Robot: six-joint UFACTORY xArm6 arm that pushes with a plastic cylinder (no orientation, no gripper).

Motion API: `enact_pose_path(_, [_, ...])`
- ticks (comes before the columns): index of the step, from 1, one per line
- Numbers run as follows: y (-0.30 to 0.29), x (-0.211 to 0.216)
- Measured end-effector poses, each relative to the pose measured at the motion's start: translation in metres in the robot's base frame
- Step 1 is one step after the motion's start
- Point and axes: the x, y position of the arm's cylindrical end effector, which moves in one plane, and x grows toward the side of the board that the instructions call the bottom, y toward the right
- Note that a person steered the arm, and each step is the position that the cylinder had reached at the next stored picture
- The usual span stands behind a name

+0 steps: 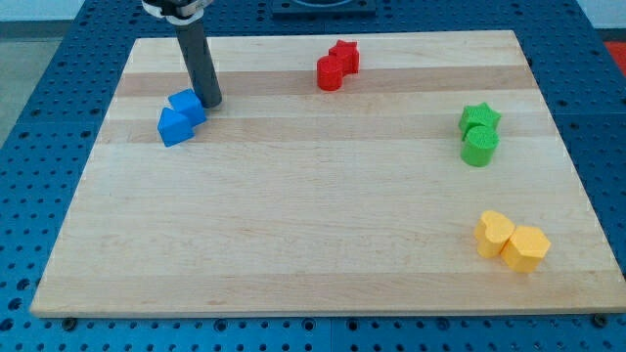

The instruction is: Place the blue blocks to the center left of the board

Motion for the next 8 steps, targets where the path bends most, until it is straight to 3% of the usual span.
enact_pose_path(3, [-0.054,0.025])
enact_pose_path(5, [-0.059,0.028])
enact_pose_path(6, [-0.035,0.019])
enact_pose_path(8, [0.102,0.000])
